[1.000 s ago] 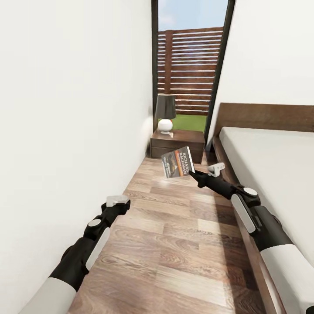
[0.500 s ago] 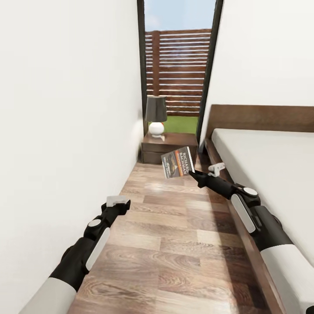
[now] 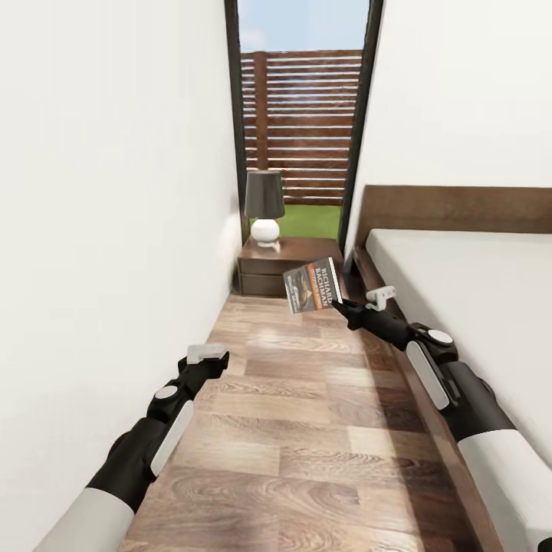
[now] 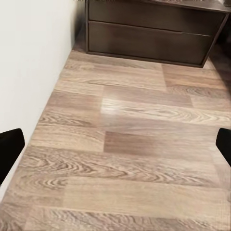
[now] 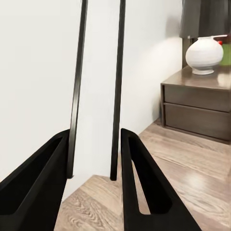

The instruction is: In the bedroom, move the book from the bed onto either nightstand, and place the two sandals side by side next to the bed.

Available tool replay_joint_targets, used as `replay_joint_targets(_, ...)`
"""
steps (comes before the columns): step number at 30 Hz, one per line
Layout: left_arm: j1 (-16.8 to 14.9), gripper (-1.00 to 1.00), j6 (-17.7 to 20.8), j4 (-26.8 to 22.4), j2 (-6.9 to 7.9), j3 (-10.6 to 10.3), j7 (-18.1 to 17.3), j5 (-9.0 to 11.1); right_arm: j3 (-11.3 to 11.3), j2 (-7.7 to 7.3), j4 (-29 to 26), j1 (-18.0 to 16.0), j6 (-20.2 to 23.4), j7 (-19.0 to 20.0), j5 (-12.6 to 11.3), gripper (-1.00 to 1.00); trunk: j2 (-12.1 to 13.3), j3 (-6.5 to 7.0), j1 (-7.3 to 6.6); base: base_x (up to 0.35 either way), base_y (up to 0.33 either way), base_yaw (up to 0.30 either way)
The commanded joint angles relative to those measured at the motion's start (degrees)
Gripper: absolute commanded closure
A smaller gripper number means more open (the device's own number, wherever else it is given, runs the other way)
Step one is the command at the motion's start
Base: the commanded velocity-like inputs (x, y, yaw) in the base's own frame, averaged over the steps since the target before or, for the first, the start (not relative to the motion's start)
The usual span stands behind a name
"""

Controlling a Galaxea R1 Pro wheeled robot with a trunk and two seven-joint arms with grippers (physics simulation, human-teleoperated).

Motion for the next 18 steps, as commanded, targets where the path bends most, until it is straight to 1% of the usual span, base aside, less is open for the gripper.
replay_joint_targets(1,-0.04,-1.0,0.18,-0.08,0.08,-0.24,0.57,0.61,0.05,-0.04,-0.1,-0.04,0.54,-0.11,-0.79,1.0,-0.02,-0.06,0.02,0.33,0.007,-0.001)
replay_joint_targets(10,-0.04,-1.0,0.17,0.02,0.08,-0.24,0.58,0.62,0.05,-0.04,-0.15,-0.04,0.52,-0.06,-0.82,1.0,-0.02,-0.05,0.02,0.331,0.001,-0.006)
replay_joint_targets(13,-0.04,-1.0,0.17,0.03,0.07,-0.24,0.58,0.62,0.05,-0.04,-0.15,-0.04,0.55,-0.06,-0.85,1.0,-0.02,0.01,0.02,0.331,0.0,-0.137)
replay_joint_targets(16,-0.04,-1.0,0.17,0.04,0.08,-0.24,0.58,0.62,0.06,-0.04,-0.15,-0.04,0.58,-0.06,-0.82,1.0,-0.02,0.08,0.02,0.331,0.0,-0.231)
replay_joint_targets(18,-0.04,-1.0,0.17,0.1,0.08,-0.24,0.58,0.62,0.05,-0.04,-0.15,-0.04,0.57,-0.06,-0.8,1.0,-0.02,0.09,0.02,0.331,0.0,-0.095)
